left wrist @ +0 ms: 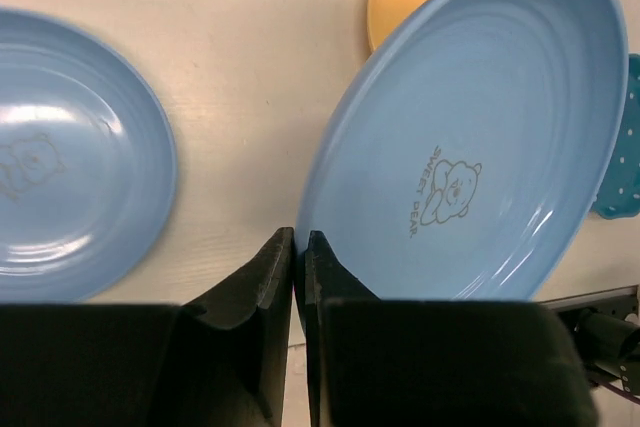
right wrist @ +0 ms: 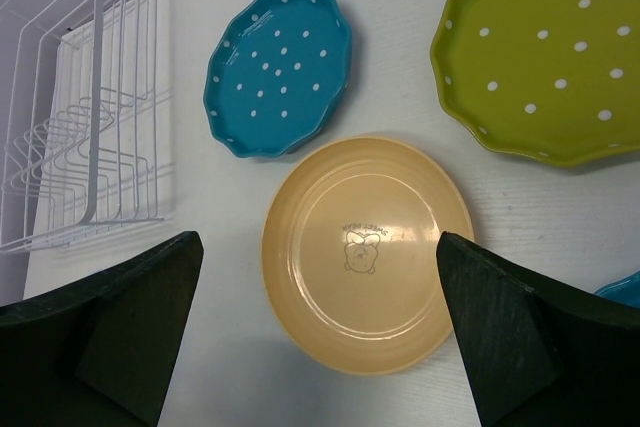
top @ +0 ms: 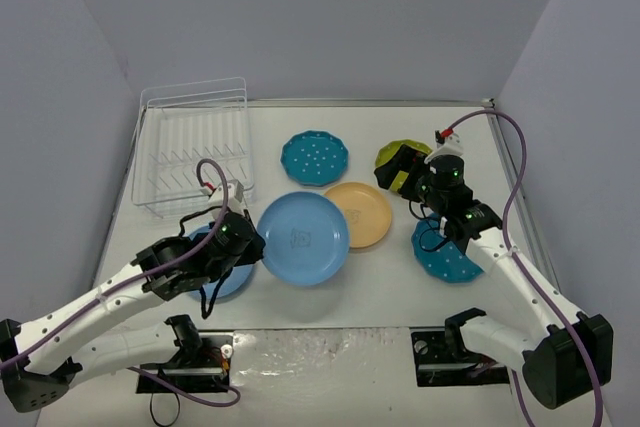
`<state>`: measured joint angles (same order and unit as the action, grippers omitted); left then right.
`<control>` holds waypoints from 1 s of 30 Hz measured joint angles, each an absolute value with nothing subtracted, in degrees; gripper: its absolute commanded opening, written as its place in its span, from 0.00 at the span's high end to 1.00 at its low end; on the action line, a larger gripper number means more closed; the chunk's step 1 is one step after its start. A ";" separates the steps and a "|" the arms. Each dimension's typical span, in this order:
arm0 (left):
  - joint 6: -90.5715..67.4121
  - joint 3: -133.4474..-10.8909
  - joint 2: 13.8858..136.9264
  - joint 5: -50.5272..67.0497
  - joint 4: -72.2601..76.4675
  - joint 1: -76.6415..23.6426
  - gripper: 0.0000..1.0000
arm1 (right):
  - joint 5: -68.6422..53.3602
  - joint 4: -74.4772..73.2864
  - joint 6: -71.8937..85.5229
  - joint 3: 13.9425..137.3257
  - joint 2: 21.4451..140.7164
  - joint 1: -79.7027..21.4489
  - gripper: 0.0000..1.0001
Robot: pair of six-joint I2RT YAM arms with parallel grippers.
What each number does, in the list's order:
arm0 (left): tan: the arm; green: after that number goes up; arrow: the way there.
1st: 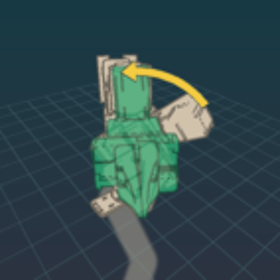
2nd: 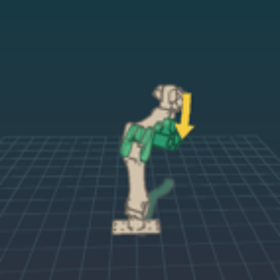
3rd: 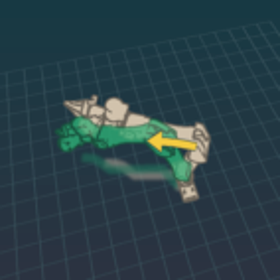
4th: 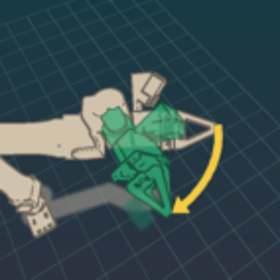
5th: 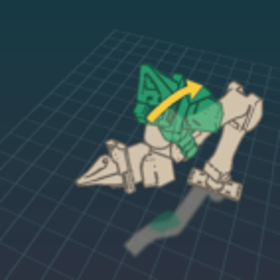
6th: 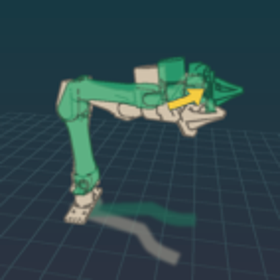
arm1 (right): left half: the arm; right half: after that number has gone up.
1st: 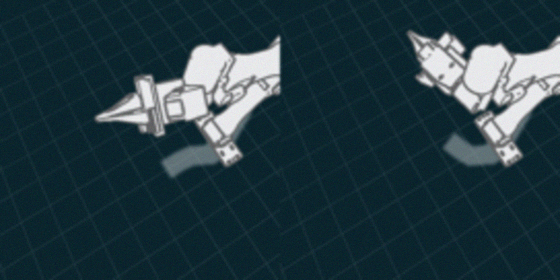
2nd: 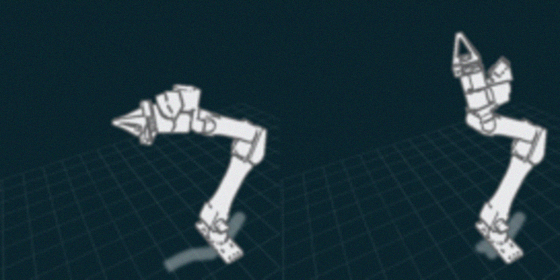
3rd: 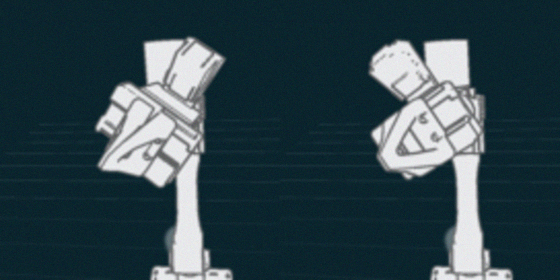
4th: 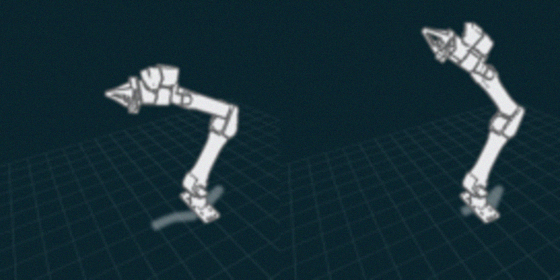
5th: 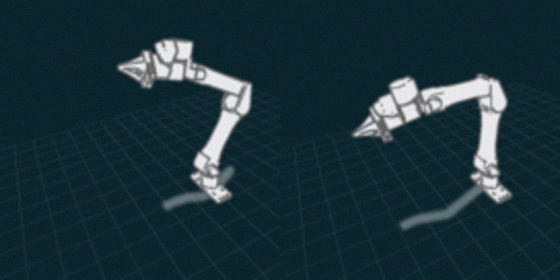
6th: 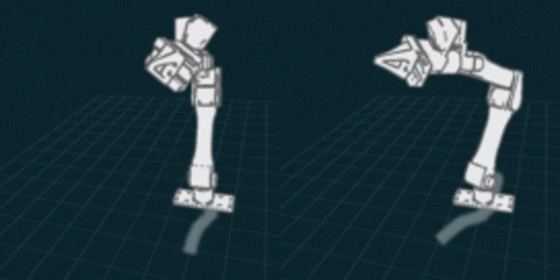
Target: Load the plates into the dish rack
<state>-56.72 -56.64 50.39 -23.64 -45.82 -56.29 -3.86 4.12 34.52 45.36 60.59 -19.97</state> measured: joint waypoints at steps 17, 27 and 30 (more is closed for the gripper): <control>-22.29 -82.13 56.58 -45.21 -41.98 -33.46 1.00 | -4.93 4.15 34.28 48.41 60.42 -20.69 0.00; -7.73 -80.54 64.93 -46.97 -26.03 -17.99 1.00 | -4.96 4.40 33.65 50.48 62.92 -20.73 0.00; -5.35 -78.59 66.93 -46.60 -21.39 -13.41 1.00 | -4.97 4.56 33.10 50.59 64.04 -20.80 0.00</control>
